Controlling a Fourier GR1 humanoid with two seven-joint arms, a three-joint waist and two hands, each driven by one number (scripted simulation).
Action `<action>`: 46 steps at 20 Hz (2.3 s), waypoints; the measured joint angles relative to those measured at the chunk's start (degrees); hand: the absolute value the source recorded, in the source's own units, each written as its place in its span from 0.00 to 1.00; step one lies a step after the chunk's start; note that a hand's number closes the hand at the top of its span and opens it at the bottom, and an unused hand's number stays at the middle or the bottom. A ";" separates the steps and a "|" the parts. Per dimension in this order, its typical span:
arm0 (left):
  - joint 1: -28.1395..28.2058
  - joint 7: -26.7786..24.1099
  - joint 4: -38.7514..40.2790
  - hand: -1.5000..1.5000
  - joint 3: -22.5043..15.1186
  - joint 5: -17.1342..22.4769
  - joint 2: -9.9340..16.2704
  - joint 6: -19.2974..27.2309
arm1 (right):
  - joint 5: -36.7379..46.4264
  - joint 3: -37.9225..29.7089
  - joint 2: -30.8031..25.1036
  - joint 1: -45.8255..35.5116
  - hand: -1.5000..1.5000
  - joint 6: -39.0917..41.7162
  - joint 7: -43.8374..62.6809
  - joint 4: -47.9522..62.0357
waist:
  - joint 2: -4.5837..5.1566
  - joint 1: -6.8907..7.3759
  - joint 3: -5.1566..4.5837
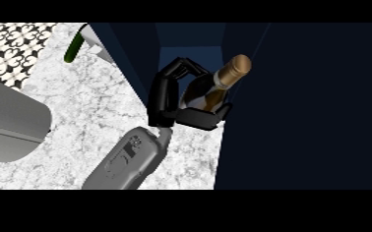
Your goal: Pick up the wine, place it into the cabinet and close the cabinet
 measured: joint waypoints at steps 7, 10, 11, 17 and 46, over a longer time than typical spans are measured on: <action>-1.38 -4.20 6.46 1.00 0.84 -1.47 0.07 -0.34 | 0.13 0.47 0.34 0.48 0.00 -0.04 -0.18 -0.03 | -0.01 0.09 -0.01; -1.14 -6.54 8.07 1.00 1.13 -0.95 0.08 -0.25 | 0.20 0.72 0.70 1.21 0.00 0.23 -1.25 0.16 | -0.02 0.16 -0.01; -1.63 -6.72 8.70 1.00 2.03 -1.07 0.07 -0.57 | 0.07 -0.15 0.40 0.91 0.00 0.44 -1.11 0.16 | -0.01 0.19 0.00; -3.75 -9.27 13.12 1.00 5.52 0.89 0.27 -2.34 | 0.33 0.78 0.54 -1.92 0.00 -1.02 1.97 0.09 | -0.02 0.19 -0.02; -25.79 -20.22 48.30 1.00 20.21 3.87 0.26 -9.47 | 0.13 2.20 2.12 0.82 0.00 0.09 -1.17 0.24 | 0.38 -1.03 -0.04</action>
